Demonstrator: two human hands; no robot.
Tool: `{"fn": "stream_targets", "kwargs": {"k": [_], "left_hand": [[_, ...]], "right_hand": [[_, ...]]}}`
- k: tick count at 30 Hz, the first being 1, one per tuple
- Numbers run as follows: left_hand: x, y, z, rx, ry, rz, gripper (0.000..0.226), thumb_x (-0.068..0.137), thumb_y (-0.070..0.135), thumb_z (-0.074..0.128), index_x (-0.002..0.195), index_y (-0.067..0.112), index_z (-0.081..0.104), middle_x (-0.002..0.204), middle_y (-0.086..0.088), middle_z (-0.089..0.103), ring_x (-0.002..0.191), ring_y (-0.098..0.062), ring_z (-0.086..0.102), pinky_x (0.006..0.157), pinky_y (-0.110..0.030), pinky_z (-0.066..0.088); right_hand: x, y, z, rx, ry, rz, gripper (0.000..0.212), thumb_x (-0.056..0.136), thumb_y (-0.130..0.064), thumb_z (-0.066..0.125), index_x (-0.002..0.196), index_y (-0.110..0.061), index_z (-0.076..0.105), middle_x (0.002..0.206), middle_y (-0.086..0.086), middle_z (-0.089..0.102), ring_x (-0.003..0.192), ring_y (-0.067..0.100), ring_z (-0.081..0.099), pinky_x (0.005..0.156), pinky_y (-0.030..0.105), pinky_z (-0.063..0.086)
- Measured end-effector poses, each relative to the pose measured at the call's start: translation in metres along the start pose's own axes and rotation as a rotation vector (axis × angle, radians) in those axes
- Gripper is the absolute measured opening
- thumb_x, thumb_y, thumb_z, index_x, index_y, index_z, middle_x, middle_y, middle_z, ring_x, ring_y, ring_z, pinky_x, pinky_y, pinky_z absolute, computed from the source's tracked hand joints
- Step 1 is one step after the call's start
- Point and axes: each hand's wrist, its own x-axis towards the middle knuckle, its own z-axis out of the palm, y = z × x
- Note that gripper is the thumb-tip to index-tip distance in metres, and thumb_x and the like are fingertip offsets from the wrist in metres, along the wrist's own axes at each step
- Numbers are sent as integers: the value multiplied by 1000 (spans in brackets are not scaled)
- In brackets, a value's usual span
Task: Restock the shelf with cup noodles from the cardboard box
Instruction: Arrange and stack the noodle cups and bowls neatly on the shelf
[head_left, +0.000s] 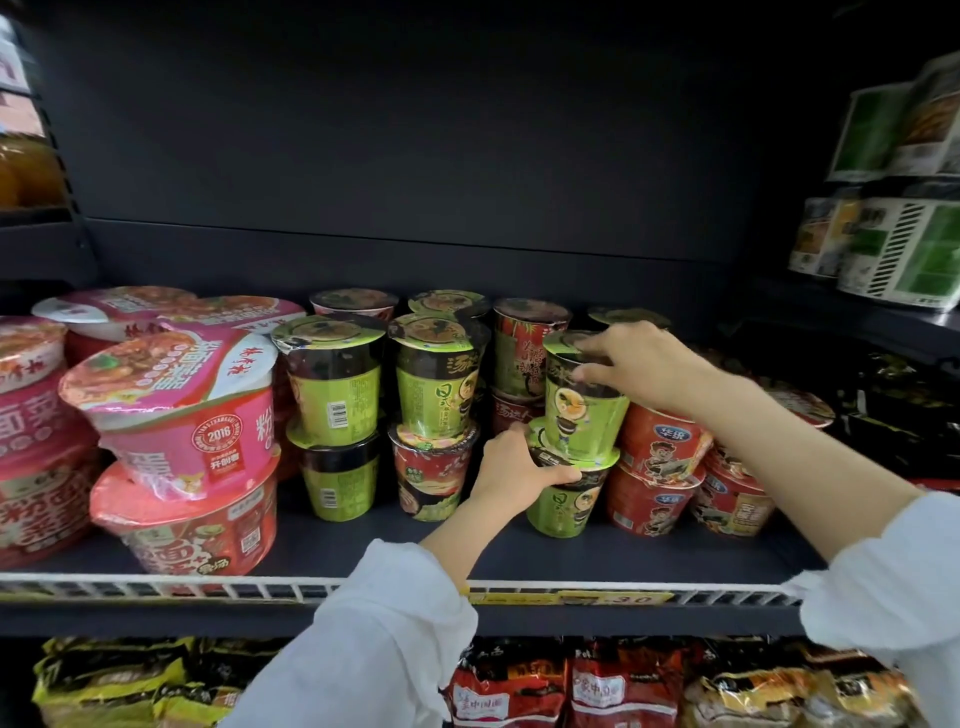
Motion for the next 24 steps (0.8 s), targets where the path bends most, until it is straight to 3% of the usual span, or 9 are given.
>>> {"fn": "stream_targets", "kwargs": {"k": [2,5,7,9,11,15,18,21,24], "left_hand": [[0,0,0,-7,-3,-7,76,67,41,81,128,11,48,129,-8,57,123,-24,50,93,-30,43],[-1,1,-1,-32,-1,1,74,68,37,82,128,11,49,129,-6,58,122,-23,51,92,-27,42],[-1,2,-3,-50,-4,5,72,68,35,82,128,11,49,129,-6,58,122,-22,52,89,-25,40],[-1,3,-5,-41,-13,3,74,69,35,82,129,11,49,130,-6,57,123,-22,50,92,-27,40],[-1,5,-7,-14,-25,-5,75,69,36,82,130,10,48,131,-6,56,125,-23,49,96,-30,40],[-2,7,-10,-4,-40,-9,74,70,36,81,131,10,48,133,-6,55,126,-23,48,98,-30,40],[-3,7,-10,-25,-57,-17,75,70,35,81,132,10,47,134,-6,54,128,-23,47,98,-30,39],[-2,6,-10,-37,-83,-25,74,71,35,80,133,12,46,134,-4,54,126,-23,48,94,-28,39],[0,4,-15,-89,-137,-49,59,78,32,72,130,18,47,128,0,56,120,-21,51,90,-27,40]], "right_hand": [[-2,11,-7,126,-95,-37,48,92,-28,58,138,-20,47,139,5,50,127,24,47,102,34,38],[-5,24,-11,436,-170,-71,37,88,-10,61,122,-24,58,127,-1,58,112,15,55,87,25,45],[-6,26,-8,620,-139,-57,18,84,-19,67,102,-22,64,113,-2,63,105,15,60,85,27,48],[-2,26,-1,606,-20,-46,27,77,-40,71,90,-17,65,99,-2,66,96,15,62,83,32,49],[2,24,4,502,82,-62,35,76,-45,71,86,-13,63,92,0,66,89,16,62,77,31,48],[5,31,-5,620,-108,-151,23,82,-24,70,103,-17,66,106,-5,66,103,9,61,90,24,49],[2,37,-11,669,-205,-160,33,85,-16,65,118,-20,63,112,-11,63,101,-3,58,82,12,46],[2,35,-9,649,-191,-169,32,86,-17,64,118,-20,64,115,-8,63,103,-1,57,86,14,45],[4,33,-7,607,-132,-146,25,87,-27,63,112,-23,67,113,-7,65,105,6,59,94,24,45]]}}
